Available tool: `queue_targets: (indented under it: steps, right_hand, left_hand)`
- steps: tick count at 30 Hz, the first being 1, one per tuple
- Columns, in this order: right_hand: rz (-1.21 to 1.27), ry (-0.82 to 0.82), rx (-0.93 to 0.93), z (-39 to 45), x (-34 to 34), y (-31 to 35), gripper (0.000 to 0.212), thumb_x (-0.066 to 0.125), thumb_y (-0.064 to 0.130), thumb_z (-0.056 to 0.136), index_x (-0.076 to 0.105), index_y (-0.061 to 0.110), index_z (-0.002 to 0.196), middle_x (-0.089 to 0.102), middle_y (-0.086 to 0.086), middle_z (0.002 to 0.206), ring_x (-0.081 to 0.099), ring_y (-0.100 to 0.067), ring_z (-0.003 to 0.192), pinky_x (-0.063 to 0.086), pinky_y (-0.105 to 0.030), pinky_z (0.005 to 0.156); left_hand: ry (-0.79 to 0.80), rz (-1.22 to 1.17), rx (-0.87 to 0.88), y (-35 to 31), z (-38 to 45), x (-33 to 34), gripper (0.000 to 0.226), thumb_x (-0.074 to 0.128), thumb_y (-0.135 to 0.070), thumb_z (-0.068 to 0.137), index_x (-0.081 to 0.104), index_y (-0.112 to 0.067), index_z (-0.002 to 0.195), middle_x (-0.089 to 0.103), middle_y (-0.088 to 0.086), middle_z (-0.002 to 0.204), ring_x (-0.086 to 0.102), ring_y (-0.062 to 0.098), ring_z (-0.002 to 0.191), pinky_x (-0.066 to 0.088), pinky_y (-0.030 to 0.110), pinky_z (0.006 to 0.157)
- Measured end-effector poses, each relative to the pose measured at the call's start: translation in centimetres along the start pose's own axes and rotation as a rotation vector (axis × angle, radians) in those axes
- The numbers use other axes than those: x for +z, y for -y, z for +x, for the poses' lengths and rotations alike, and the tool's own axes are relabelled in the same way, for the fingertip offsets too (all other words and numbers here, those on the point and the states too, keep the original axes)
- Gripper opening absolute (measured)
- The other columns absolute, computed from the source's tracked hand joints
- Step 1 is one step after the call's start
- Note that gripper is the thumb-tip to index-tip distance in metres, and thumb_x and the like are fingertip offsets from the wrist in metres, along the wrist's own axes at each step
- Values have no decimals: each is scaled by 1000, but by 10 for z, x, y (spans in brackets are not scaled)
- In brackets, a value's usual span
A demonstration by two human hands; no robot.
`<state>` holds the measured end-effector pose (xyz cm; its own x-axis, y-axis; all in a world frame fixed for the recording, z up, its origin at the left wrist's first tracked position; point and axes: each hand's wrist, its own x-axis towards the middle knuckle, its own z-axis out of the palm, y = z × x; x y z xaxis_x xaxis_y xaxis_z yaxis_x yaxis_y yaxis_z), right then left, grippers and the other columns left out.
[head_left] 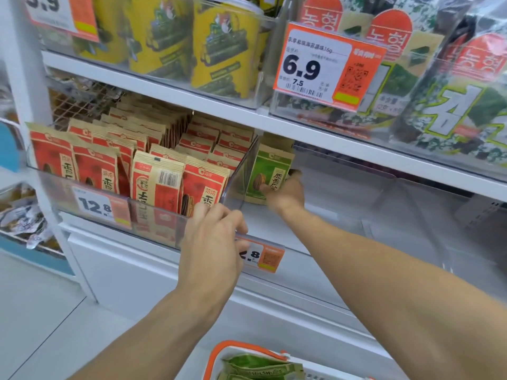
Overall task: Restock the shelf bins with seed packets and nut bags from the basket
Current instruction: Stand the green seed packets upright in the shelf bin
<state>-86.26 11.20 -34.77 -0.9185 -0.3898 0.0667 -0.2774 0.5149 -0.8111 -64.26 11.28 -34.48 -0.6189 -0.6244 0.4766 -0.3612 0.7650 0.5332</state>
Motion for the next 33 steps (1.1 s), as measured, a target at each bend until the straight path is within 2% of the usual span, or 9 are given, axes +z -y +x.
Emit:
queue_targets:
  steps: [5,10,16,19,22,25,28,30,33]
  right_hand:
    - [41,-16,-65,-1,-2,-6,42,68,43,90,40,25,115,62,-1,118,63,-24,102,51,-32,81]
    - [11,5,-62,-2,-4,-9,40,68,45,90,41,23,110,63,0,111,64,-24,96,52,-32,78]
    - [2,45,8,-5,-4,-5,51,68,45,90,43,15,121,62,-4,119,63,-23,96,44,-27,71]
    - [-74,101,92,-6,-7,-4,82,62,57,89,29,7,146,58,-9,132,65,-29,109,47,-30,75]
    - [-115,110,94,-7,-21,-2,81,65,48,90,28,6,150,54,-9,140,65,-26,103,54,-31,79]
    - [-177,179,45,-21,-51,5,56,67,32,90,46,7,135,63,-11,125,64,-24,94,56,-28,64]
    - [-174,106,-111,-49,-91,5,27,67,26,87,60,13,110,70,-7,105,68,-28,97,57,-32,77]
    - [-19,67,-241,-87,-120,-1,8,68,23,87,65,21,94,69,0,88,70,-26,85,57,-35,78]
    - [141,189,-372,-163,-152,-22,14,71,13,88,65,24,81,66,3,73,67,-23,65,54,-29,62]
  left_hand:
    - [-13,-7,-5,1,0,2,29,89,-8,64,65,-20,77,61,-8,83,38,16,87,48,43,71]
    - [-31,9,-2,0,-1,5,29,88,-7,65,66,-20,77,61,-6,83,30,12,86,47,42,72]
    - [-21,20,-10,0,-2,3,25,87,-9,67,67,-19,79,62,-5,86,36,15,90,45,41,76]
    - [-34,7,0,1,-1,3,25,88,-11,67,68,-19,80,62,-4,88,31,12,90,44,41,78]
    - [-36,27,5,1,-1,2,23,87,-14,70,69,-19,84,62,-4,93,31,11,92,41,35,82]
    - [-42,29,6,-1,-3,1,22,85,-16,74,70,-20,89,59,-6,97,33,11,96,32,25,83]
    - [-64,-57,56,-5,-8,-3,24,82,-16,75,66,-20,93,50,-9,96,37,8,94,33,23,80]
    - [-75,-142,96,-13,-13,-5,20,77,-11,78,64,-20,90,50,-9,93,44,5,80,39,22,73]
    - [2,-255,59,-32,-28,4,12,67,-7,80,62,-17,83,53,-10,79,50,-3,67,36,11,65]
